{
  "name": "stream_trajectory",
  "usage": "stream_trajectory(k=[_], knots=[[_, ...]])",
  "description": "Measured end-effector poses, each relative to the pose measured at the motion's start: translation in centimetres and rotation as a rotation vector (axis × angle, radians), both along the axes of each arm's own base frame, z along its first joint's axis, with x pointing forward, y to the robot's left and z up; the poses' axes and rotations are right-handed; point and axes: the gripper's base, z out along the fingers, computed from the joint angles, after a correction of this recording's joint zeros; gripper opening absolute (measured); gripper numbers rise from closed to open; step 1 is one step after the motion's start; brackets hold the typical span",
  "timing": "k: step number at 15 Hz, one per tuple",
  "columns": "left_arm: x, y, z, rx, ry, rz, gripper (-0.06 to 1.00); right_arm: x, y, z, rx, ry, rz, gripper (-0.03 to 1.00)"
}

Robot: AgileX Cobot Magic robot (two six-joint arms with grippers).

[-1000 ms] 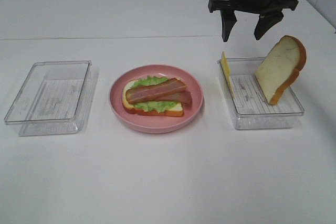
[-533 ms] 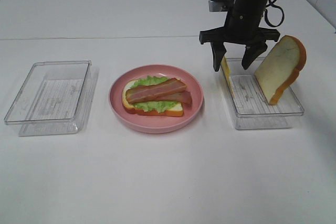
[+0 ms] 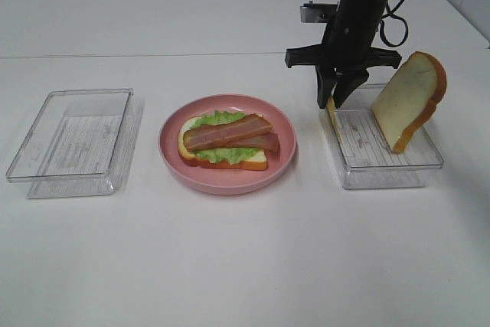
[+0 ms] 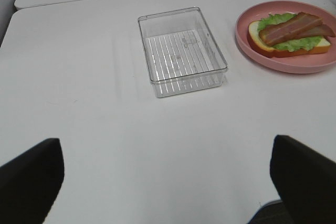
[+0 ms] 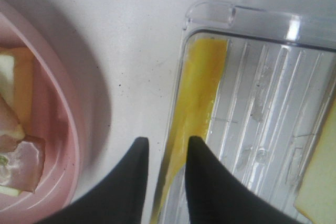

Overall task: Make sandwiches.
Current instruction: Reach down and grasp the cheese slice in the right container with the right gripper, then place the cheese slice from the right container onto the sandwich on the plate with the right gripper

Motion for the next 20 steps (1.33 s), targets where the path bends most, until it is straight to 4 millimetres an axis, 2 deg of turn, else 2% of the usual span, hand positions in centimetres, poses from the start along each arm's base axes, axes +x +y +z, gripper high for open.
stream_trajectory(k=[2,3,7,8,10,13,17,19,20], knots=[[0.0,0.0,0.0,0.0,0.0,0.0,0.99,0.0,0.0,0.0,0.0,0.0,0.0,0.07],[0.0,0.0,0.0,0.0,0.0,0.0,0.99,0.0,0.0,0.0,0.0,0.0,0.0,0.02],[0.0,0.0,0.0,0.0,0.0,0.0,0.99,0.0,0.0,0.0,0.0,0.0,0.0,0.02],[0.0,0.0,0.0,0.0,0.0,0.0,0.99,0.3,0.1,0.6,0.006,-0.022,0.0,0.02],[0.0,0.0,0.0,0.0,0.0,0.0,0.99,0.7,0.2,2.3,0.021,-0.073,-0.007,0.02],[0.0,0.0,0.0,0.0,0.0,0.0,0.99,0.3,0.2,6.3,0.064,-0.156,-0.011,0.02],[0.0,0.0,0.0,0.0,0.0,0.0,0.99,-0.6,1.0,8.8,0.161,-0.175,-0.019,0.02],[0.0,0.0,0.0,0.0,0.0,0.0,0.99,-1.7,2.6,9.8,0.182,-0.183,0.016,0.02],[0.0,0.0,0.0,0.0,0.0,0.0,0.99,-2.8,4.3,10.2,0.169,-0.186,0.063,0.02]])
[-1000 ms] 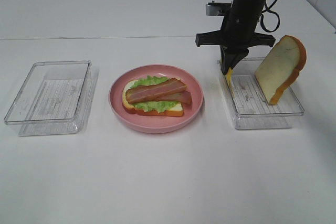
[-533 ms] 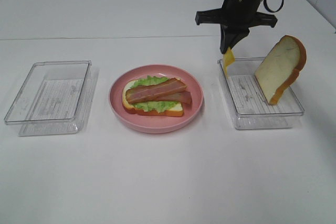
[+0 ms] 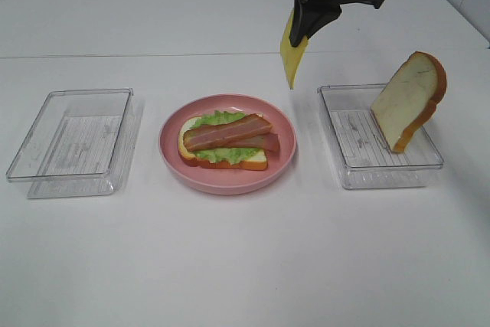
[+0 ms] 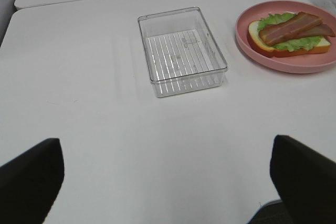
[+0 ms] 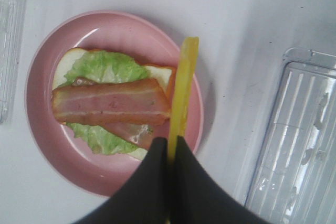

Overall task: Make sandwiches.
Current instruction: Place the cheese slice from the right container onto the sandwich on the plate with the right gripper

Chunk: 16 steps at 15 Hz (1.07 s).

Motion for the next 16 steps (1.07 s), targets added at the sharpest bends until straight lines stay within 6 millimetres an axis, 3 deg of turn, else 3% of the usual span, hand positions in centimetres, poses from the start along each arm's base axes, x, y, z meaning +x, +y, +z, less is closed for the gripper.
stream_trajectory(k=[6,10,16], knots=[[0.0,0.0,0.0,0.0,0.0,0.0,0.99,-3.9,6.0,0.0,0.009,0.028,0.15,0.02],[0.0,0.0,0.0,0.0,0.0,0.0,0.99,-4.0,7.6,-2.2,0.136,0.136,0.183,0.02],[0.0,0.0,0.0,0.0,0.0,0.0,0.99,-2.8,10.1,-7.4,0.311,0.186,0.26,0.02]])
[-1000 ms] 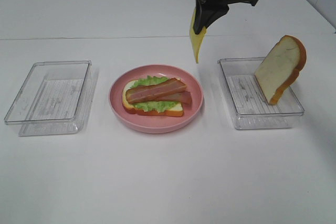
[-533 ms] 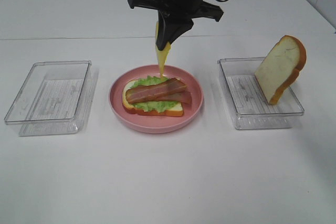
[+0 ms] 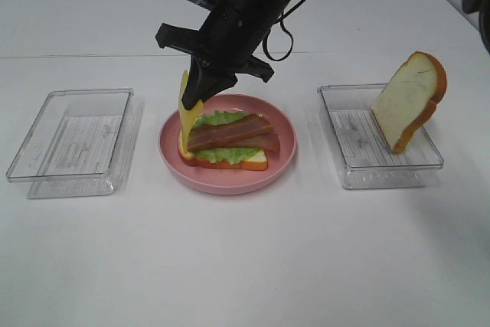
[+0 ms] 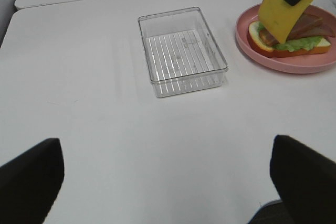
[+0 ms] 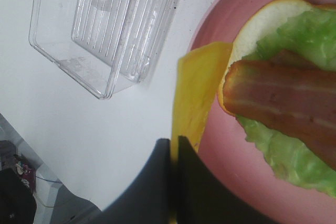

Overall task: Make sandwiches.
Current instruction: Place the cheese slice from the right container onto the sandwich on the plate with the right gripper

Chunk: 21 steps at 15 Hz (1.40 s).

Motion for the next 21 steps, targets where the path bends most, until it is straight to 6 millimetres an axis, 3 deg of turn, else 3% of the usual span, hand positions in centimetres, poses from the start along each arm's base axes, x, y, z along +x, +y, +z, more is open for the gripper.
stream_trajectory(k=[5,16,21], knots=[[0.0,0.0,0.0,0.0,0.0,0.0,0.99,0.4,0.4,-2.6,0.009,0.005,0.028,0.02],[0.0,0.0,0.0,0.0,0.0,0.0,0.99,1.2,-1.7,-3.7,-0.232,-0.129,0.12,0.02],[0.0,0.0,0.0,0.0,0.0,0.0,0.99,1.5,-1.9,-3.7,-0.26,-0.164,0.125,0.02]])
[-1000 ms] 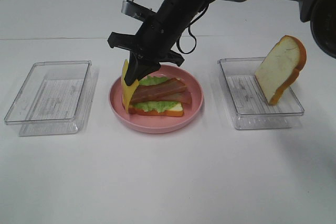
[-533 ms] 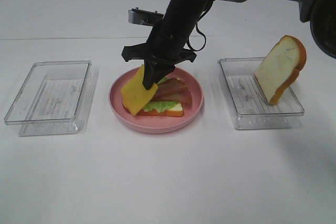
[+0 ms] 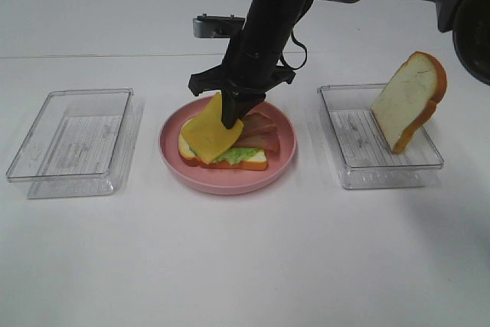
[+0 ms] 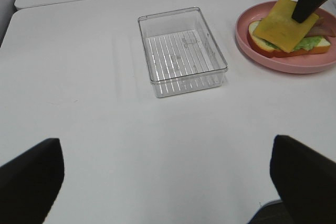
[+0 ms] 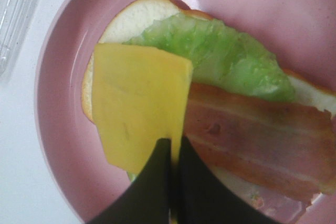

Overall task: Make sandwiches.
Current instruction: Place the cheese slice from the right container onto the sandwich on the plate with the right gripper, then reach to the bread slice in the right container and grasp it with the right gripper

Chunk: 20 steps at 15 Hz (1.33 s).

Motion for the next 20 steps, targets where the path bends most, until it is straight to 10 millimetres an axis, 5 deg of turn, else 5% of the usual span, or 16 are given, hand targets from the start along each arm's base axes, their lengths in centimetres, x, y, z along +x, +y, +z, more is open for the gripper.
stream_trajectory(k=[5,7,8,12,20], knots=[[0.0,0.0,0.0,0.0,0.0,0.0,0.99,-0.1,0.0,0.0,-0.005,0.011,0.003,0.04],[0.0,0.0,0.0,0.0,0.0,0.0,0.99,-0.1,0.0,0.0,-0.005,0.011,0.003,0.19],[0.0,0.0,0.0,0.0,0.0,0.0,0.99,-0.1,-0.1,0.0,-0.009,0.01,0.005,0.4],[0.0,0.0,0.0,0.0,0.0,0.0,0.99,0.1,-0.5,0.0,-0.06,-0.011,0.024,0.59],[0.0,0.0,0.0,0.0,0.0,0.0,0.99,2.5,-1.4,6.4,-0.19,-0.242,0.027,0.68]])
